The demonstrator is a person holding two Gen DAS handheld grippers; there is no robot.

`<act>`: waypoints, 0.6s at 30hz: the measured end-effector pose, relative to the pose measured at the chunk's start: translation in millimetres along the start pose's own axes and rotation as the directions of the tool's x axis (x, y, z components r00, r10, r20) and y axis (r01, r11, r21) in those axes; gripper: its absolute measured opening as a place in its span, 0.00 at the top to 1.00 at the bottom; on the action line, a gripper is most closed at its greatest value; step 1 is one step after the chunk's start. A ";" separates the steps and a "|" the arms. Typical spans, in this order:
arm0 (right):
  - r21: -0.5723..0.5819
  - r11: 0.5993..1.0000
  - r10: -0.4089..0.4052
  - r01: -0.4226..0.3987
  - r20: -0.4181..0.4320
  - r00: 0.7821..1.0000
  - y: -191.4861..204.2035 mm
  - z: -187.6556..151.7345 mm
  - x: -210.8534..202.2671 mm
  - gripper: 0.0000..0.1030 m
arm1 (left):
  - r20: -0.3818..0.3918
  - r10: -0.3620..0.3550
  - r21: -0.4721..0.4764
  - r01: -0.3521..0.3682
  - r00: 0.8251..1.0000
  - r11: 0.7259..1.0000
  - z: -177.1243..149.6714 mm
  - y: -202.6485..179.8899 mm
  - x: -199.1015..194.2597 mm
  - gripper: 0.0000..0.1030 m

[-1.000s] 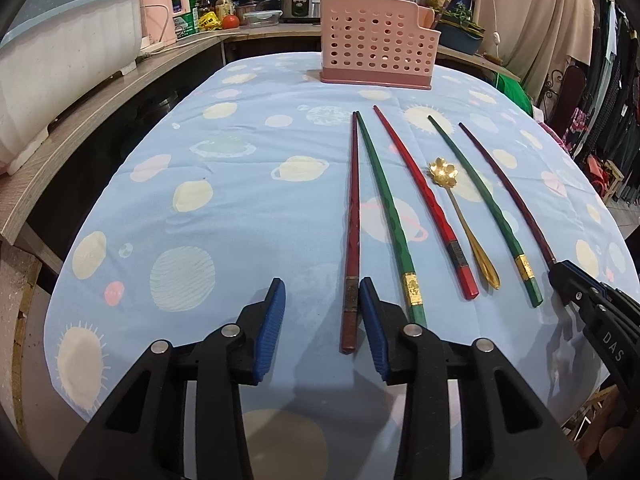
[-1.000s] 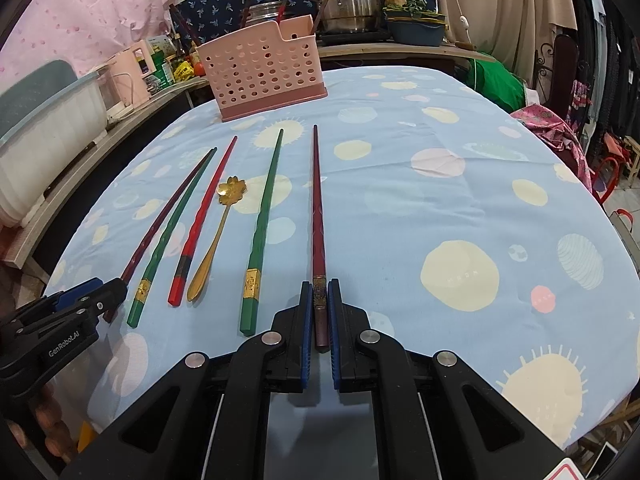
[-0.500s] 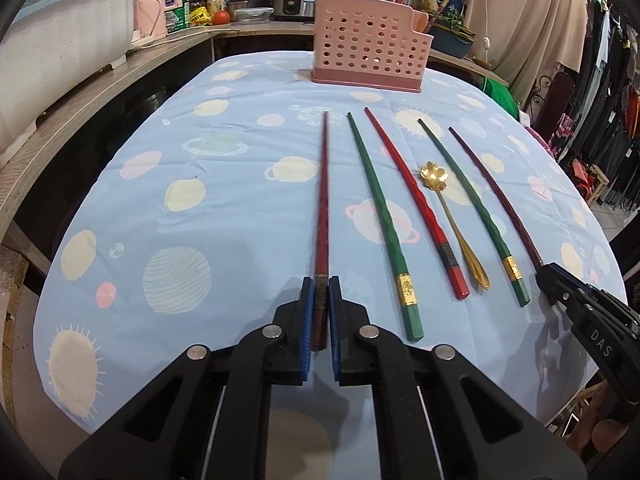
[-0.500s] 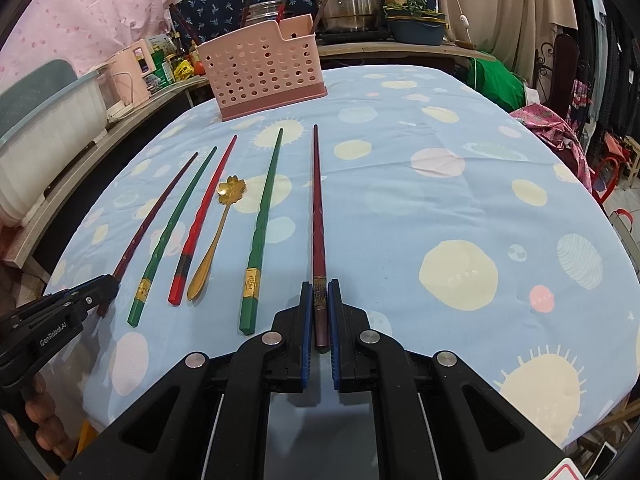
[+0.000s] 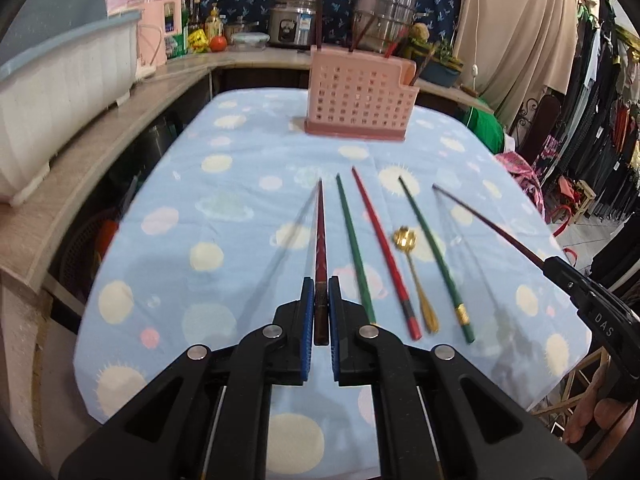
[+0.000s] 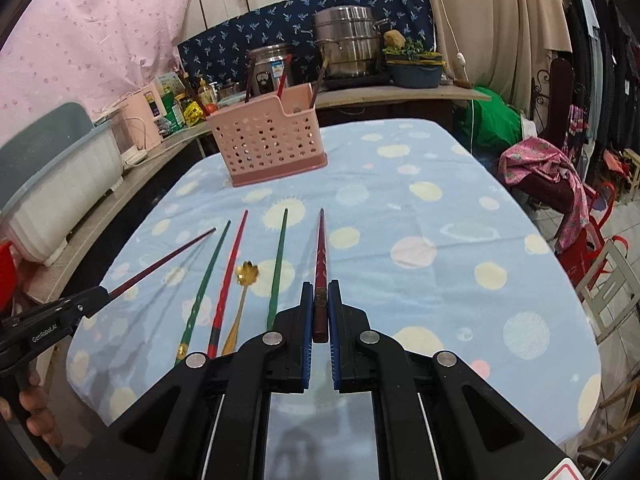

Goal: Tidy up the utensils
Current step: 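Lift both held dark red chopsticks and lower them into the pink holder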

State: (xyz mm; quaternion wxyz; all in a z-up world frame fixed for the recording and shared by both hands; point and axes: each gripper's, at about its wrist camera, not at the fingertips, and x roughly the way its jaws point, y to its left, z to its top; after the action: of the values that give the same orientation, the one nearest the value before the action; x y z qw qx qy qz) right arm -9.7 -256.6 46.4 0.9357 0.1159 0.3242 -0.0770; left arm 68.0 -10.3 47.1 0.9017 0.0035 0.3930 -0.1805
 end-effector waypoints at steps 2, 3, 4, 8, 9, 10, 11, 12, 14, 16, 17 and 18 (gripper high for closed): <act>-0.025 1.000 -0.007 0.008 0.028 1.000 2.6 14.6 -7.0 0.94 | 0.033 -0.002 0.003 0.002 0.999 1.000 15.1 0.6 -11.1 0.93; -0.036 0.999 -0.009 0.010 0.043 0.999 3.3 21.5 -10.3 0.94 | 0.046 -0.003 0.005 0.003 0.999 1.000 21.3 1.0 -15.3 0.93; -0.045 0.999 -0.010 0.013 0.057 0.998 4.2 27.3 -13.5 0.94 | 0.059 -0.002 0.010 0.001 0.998 1.000 30.0 1.1 -19.9 0.93; -0.064 0.998 0.008 -0.002 0.098 0.995 6.2 54.5 -21.5 0.94 | 0.082 -0.012 0.014 0.011 0.997 1.000 58.3 2.4 -29.8 0.93; -0.067 0.998 0.013 -0.006 0.106 0.994 6.7 60.4 -22.7 0.94 | 0.090 -0.005 0.021 0.004 0.996 1.000 66.4 2.0 -31.5 0.93; -0.069 0.998 0.019 -0.011 0.114 0.993 7.3 66.9 -24.0 0.94 | 0.097 0.002 0.027 -0.005 0.995 1.000 73.4 1.4 -32.9 0.93; -0.070 0.997 0.026 -0.018 0.121 0.992 7.2 73.3 -25.0 0.94 | 0.102 0.007 0.031 -0.010 0.995 0.999 78.5 1.2 -34.3 0.93; -0.068 0.997 0.035 -0.026 0.130 0.991 7.3 80.5 -26.0 0.94 | 0.106 0.011 0.036 -0.015 0.994 0.999 85.4 0.7 -35.3 0.93; -0.067 0.997 0.046 -0.037 0.146 0.988 8.3 92.8 -28.7 0.94 | 0.117 0.018 0.043 -0.023 0.993 0.999 97.5 -0.2 -37.8 0.94; -0.067 0.997 0.052 -0.042 0.163 0.985 8.7 106.9 -29.7 0.94 | 0.129 0.024 0.048 -0.030 0.991 0.998 108.9 -0.9 -39.9 0.94; -0.066 0.997 0.054 -0.043 0.169 0.984 8.6 112.5 -29.9 0.94 | 0.135 0.027 0.051 -0.035 0.990 0.998 113.1 -1.3 -40.3 0.93; -0.064 0.997 0.058 -0.047 0.177 0.983 8.2 119.3 -29.8 0.94 | 0.139 0.030 0.053 -0.037 0.990 0.998 117.6 -1.6 -40.1 0.94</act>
State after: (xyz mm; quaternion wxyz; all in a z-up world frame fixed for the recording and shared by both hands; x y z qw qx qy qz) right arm 39.2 -278.4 157.5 0.9657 0.0890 0.2382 -0.0526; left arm 125.6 -16.2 157.1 0.9292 0.0227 0.3242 -0.1760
